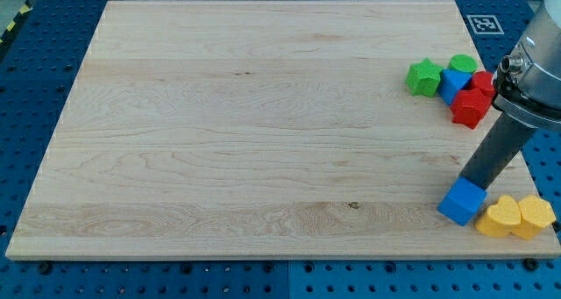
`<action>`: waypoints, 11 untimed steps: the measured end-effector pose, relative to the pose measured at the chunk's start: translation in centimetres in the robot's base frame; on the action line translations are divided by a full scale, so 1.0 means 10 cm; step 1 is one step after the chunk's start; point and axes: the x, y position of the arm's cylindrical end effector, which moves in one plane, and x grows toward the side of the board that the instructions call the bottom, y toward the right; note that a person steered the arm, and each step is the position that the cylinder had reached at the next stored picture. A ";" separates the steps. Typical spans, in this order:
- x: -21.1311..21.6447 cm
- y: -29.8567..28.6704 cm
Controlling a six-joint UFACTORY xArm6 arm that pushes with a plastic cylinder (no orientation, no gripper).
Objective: Separate the red blocks from the green blocks and blue triangle
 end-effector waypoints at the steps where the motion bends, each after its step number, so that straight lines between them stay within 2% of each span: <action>1: 0.00 -0.04; 4: 0.10 -0.10; 5: -0.26 0.02; 7: -0.68 1.25; 8: -1.16 1.25; 9: -1.50 1.01; 11: -1.60 0.40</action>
